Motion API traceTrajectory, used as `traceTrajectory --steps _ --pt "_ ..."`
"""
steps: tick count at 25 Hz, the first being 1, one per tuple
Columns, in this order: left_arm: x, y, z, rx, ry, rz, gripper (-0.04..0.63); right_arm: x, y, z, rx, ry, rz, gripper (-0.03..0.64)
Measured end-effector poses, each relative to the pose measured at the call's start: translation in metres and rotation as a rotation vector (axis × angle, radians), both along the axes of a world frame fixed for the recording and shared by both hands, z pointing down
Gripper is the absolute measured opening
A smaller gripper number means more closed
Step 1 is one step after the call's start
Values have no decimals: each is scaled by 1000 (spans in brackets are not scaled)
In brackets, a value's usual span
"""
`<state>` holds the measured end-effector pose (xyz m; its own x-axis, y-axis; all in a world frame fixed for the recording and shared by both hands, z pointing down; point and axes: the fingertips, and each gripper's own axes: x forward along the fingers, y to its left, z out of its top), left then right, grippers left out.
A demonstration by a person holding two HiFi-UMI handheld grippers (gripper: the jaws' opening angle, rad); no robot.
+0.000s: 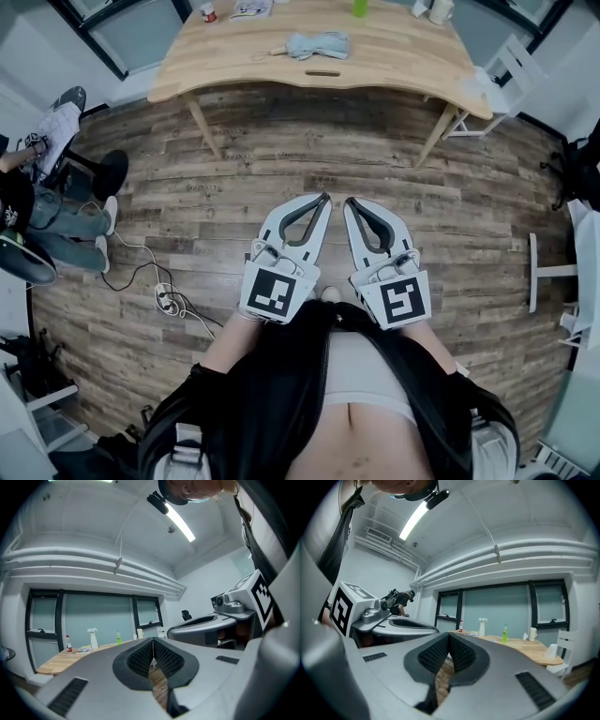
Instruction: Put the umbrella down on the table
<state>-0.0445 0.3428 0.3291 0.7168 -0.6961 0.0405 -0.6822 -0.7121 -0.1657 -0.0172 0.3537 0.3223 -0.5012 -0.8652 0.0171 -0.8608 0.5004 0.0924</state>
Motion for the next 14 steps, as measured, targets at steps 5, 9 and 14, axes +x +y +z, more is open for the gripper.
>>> traceTrajectory --steps 5,9,14 --pt "-5 -2 1 -1 -1 -5 8 -5 -3 -2 10 3 -4 26" --pt "-6 -3 -1 7 -1 -7 8 -6 -4 -3 12 5 -7 26" --pt "-4 -4 -2 12 -2 -6 8 -6 -4 -4 19 8 -16 26"
